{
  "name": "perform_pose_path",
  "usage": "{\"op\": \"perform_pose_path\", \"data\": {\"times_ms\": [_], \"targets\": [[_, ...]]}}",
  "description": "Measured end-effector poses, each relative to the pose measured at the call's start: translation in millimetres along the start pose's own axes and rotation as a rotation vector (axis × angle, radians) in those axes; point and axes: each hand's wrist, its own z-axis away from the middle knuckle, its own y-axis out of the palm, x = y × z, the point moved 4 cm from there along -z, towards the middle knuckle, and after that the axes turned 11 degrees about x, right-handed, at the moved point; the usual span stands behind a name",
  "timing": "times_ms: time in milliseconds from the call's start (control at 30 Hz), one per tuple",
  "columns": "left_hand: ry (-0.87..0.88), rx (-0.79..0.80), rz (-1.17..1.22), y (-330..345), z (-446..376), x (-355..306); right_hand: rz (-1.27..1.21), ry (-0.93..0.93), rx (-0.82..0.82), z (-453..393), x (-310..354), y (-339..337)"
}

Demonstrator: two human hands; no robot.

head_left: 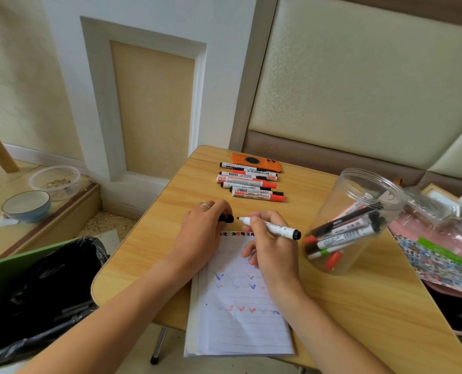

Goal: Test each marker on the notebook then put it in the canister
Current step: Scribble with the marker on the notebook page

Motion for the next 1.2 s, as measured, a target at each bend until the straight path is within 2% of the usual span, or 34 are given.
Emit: {"op": "perform_pose_path", "data": {"times_ms": [233,433,567,667,767,933,1067,1200], "targets": [[0.172,0.008,-0.033,-8,8,-17,0.0,0.008,0.048,0,0,2],[0.227,0.046,0.035,-13,15,-16,-0.108,0.054,0.091,-1,0,-1],[0.177,0.023,0.029,-20,20,-12,-0.251,0.133,-0.032,-2,-3,-9],[0.155,0.017,0.055,-27,21,-10,-0.321,0.123,-0.111,-2,-6,-14],[0.163,0.015,0.144,-31,23,-13,-0.257,0.093,-0.088,-3,-6,-12],[0.217,0.056,0.26,-26,24,-18,-0.143,0.111,0.065,-3,-5,-2],[0.214,0.137,0.29,-18,24,-14,-0.073,0.127,0.06,-4,-9,-2],[0.164,0.109,0.284,-16,23,-14,-0.018,0.121,0.048,-2,-11,0]]}}
